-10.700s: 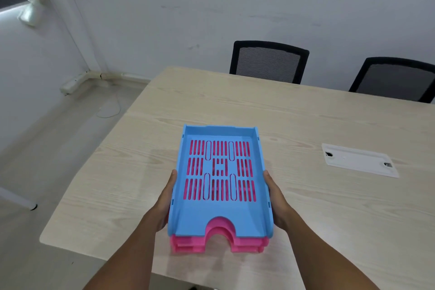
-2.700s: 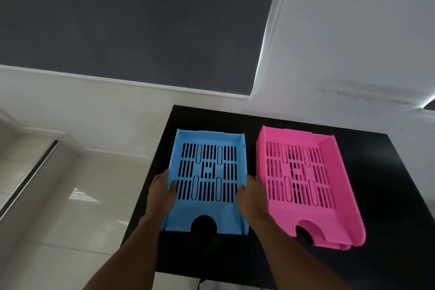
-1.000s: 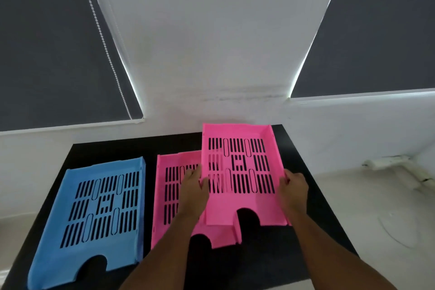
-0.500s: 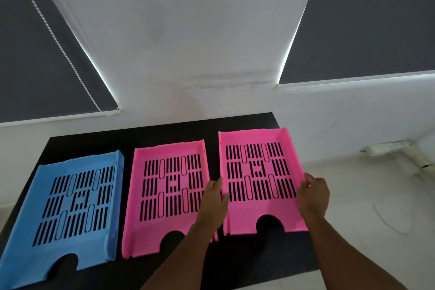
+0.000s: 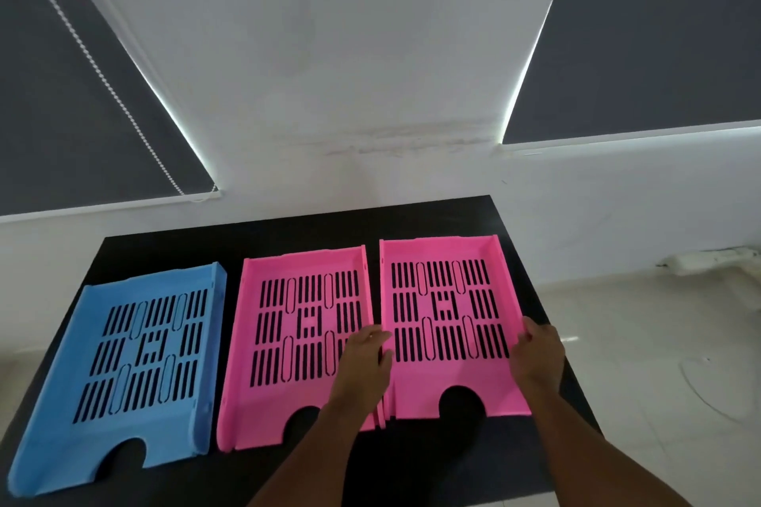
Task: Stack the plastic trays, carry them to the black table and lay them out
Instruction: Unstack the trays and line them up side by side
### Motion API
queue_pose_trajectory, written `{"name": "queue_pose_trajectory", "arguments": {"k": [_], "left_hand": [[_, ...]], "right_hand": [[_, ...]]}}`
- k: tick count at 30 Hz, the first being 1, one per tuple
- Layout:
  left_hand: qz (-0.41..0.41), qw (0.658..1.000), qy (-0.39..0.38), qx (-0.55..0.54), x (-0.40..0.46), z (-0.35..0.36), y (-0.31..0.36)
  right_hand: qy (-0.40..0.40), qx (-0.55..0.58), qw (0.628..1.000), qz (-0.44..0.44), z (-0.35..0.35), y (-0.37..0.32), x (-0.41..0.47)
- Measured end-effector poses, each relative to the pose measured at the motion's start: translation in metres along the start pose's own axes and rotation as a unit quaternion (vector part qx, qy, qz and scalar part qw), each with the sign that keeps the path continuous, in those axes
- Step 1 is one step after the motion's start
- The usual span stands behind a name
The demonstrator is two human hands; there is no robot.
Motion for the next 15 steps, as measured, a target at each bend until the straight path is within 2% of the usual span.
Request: {"name": "queue_pose_trajectory", "arguments": {"k": [5,8,11,15], "left_hand": [[0.004,0.994,0.108,0.004,-0.011,-0.049,-0.032],[-0.043,0.981,0.188,0.018,-0.023,-0.089,-0.070],[-0.141,0.962,0.234,0.026,-0.040,-0.124,-0.116],[-0.286,0.939,0.187,0.026,-0.056,-0.145,-0.178]], "right_hand": [[0.023,-0.091,0.995,0.015,0.015,-0.010,0.002],[0.029,-0.031,0.998,-0.052,0.026,-0.046,-0.016],[-0.074,0.051,0.993,-0.081,0.061,-0.081,-0.048],[-0.203,0.035,0.974,-0.099,0.102,-0.119,-0.097]]}}
Point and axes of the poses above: each hand's wrist, its own x-axis towards the middle knuckle, its own z-axis out of the palm, y = z × x, the point moved 4 cm from there along x, towards the middle knuckle, and after that the axes turned 2 degrees about -z, right-handed, at the moved point
